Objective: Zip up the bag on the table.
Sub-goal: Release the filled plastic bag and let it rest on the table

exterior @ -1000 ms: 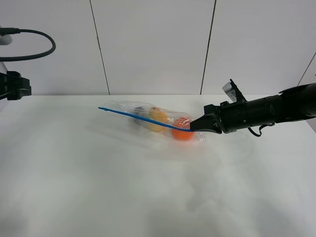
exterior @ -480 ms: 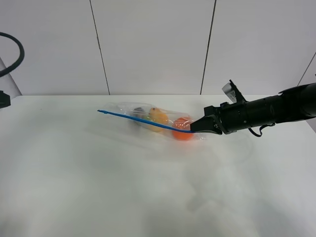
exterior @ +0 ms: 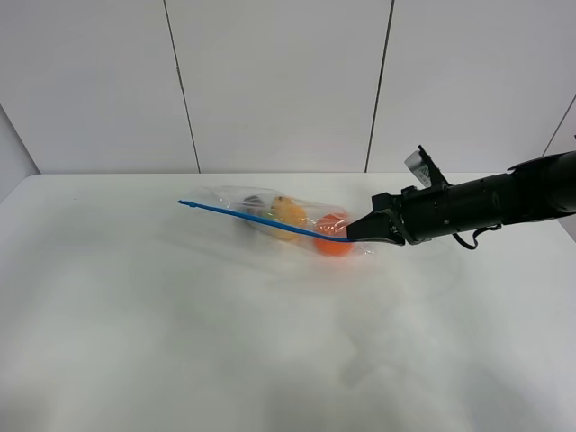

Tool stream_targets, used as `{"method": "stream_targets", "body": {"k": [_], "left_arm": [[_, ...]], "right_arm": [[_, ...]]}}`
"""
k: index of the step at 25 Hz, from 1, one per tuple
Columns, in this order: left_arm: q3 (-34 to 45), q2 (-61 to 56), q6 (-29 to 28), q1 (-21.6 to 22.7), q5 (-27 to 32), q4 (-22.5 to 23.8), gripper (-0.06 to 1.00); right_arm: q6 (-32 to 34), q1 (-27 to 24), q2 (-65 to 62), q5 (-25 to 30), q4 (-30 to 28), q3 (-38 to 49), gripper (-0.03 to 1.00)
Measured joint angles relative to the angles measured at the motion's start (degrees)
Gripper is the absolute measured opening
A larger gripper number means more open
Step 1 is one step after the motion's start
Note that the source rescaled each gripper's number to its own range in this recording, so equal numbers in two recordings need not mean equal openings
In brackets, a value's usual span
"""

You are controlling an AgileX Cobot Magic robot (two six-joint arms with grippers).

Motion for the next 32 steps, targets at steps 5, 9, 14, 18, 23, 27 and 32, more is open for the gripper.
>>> {"method": "stream_targets", "body": {"k": [5, 9, 14, 18, 23, 27, 32], "left_arm": [[0.0, -7.8, -0.6, 0.0, 4.2, -0.6, 1.00], [0.0, -15.1, -0.6, 0.0, 7.8, -1.4, 1.00], [0.0, -23.7, 0.0, 0.0, 12.6, -1.4, 1.00], [0.0, -27.4, 1.4, 0.0, 15.2, -1.4, 1.00], [0.3, -28.7, 2.1, 0.0, 17.2, -1.6, 1.00], [3.9, -32.4, 2.0, 0.0, 18.5, -1.4, 1.00], [5.9, -33.4, 2.0, 0.0, 21.0, -1.5, 1.00]], "right_arm": [[0.0, 0.0, 0.0, 0.0, 0.0, 0.0, 0.00], [0.0, 0.0, 0.0, 0.0, 0.0, 0.0, 0.00], [0.0, 0.0, 0.0, 0.0, 0.0, 0.0, 0.00], [-0.1, 0.0, 0.0, 0.0, 0.0, 0.0, 0.00], [-0.2, 0.0, 0.0, 0.1, 0.0, 0.0, 0.00], [-0.2, 0.0, 0.0, 0.1, 0.0, 0.0, 0.00], [-0.2, 0.0, 0.0, 0.0, -0.3, 0.0, 0.00]]}}
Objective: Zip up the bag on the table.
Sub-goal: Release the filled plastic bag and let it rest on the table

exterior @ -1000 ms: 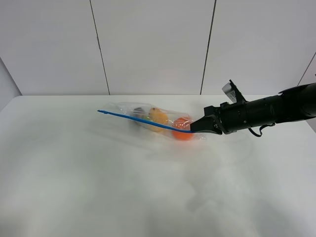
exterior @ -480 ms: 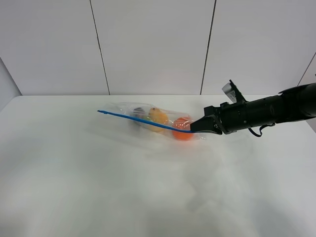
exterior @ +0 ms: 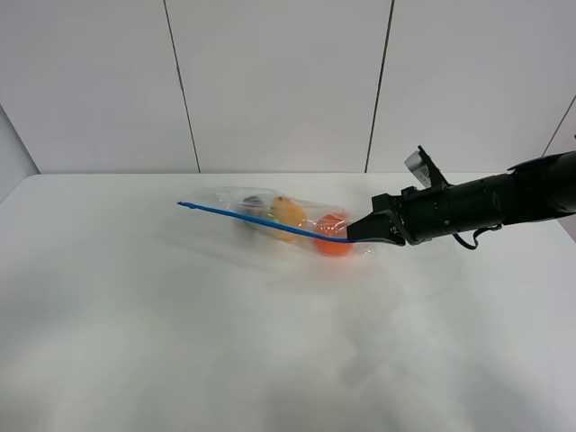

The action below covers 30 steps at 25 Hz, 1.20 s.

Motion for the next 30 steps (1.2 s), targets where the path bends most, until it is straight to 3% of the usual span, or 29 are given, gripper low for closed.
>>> {"method": "stream_targets", "body": {"k": [11, 30], "left_arm": [[1.4, 0.0, -0.1, 0.0, 3.2, -1.0, 1.00], [1.4, 0.0, -0.1, 0.0, 3.4, -1.4, 1.00]], "right_arm": [[0.0, 0.0, 0.0, -0.1, -0.1, 0.0, 0.00], [0.0, 0.0, 0.0, -0.4, -0.1, 0.0, 0.00]]}}
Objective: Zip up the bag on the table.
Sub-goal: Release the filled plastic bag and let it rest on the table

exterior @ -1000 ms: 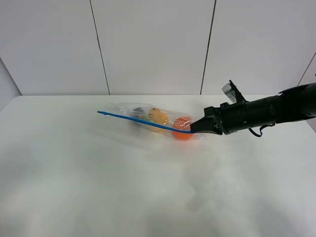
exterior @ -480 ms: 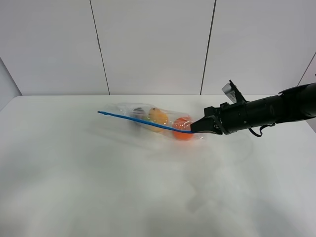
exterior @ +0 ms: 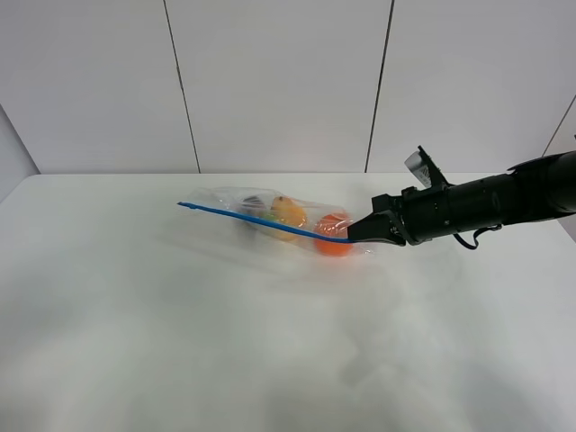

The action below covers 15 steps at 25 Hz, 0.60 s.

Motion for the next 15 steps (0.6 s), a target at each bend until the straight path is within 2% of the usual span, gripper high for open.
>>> {"method": "stream_targets", "body": {"k": [4, 7, 10, 15], "left_arm": [[0.0, 0.0, 0.0, 0.0, 0.0, 0.0, 1.00], [0.1, 0.0, 0.0, 0.0, 0.0, 0.0, 1.00], [0.1, 0.0, 0.0, 0.0, 0.0, 0.0, 1.00], [0.1, 0.0, 0.0, 0.0, 0.0, 0.0, 1.00]], "right_arm": [[0.0, 0.0, 0.0, -0.3, 0.0, 0.0, 0.01], [0.0, 0.0, 0.0, -1.3, 0.0, 0.0, 0.09], [0.0, 0.0, 0.0, -1.7, 0.0, 0.0, 0.30], [0.0, 0.0, 0.0, -3.3, 0.0, 0.0, 0.84]]}}
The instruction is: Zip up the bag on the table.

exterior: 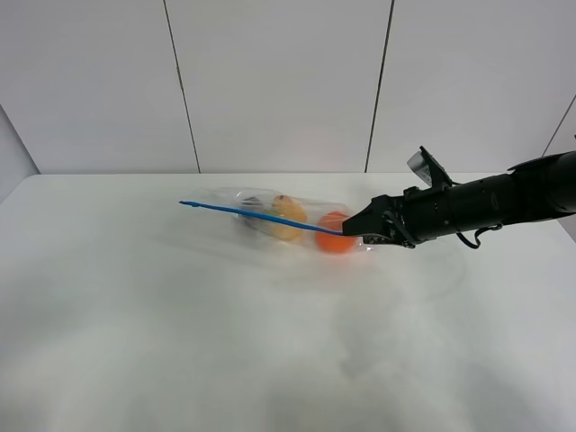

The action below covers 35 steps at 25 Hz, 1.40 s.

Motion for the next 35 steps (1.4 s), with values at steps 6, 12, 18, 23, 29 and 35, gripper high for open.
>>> {"method": "stream_targets", "body": {"k": [6, 12, 18, 23, 29, 35], "left_arm": [[0.0, 0.0, 0.0, 0.0, 0.0, 0.0, 1.00], [0.0, 0.0, 0.0, 0.0, 0.0, 0.0, 1.00], [0.0, 0.0, 0.0, 0.0, 0.0, 0.0, 1.00], [0.0, 0.0, 0.0, 0.0, 0.0, 0.0, 1.00], [0.0, 0.0, 0.0, 0.0, 0.0, 0.0, 1.00], [0.0, 0.0, 0.0, 0.0, 0.0, 0.0, 1.00]], "right_arm": [[0.0, 0.0, 0.0, -0.8, 0.1, 0.0, 0.96], [-0.1, 0.0, 0.0, -5.9, -1.6, 0.0, 0.96], [-0.1, 0.0, 0.0, -16.0, -6.4, 0.0, 0.96], [0.0, 0.0, 0.0, -24.8, -10.7, 0.0, 0.96], [0.6, 0.0, 0.0, -34.6, -15.5, 0.0, 0.96], [0.6, 0.0, 0.0, -41.2, -17.8, 0.0, 0.96]]}}
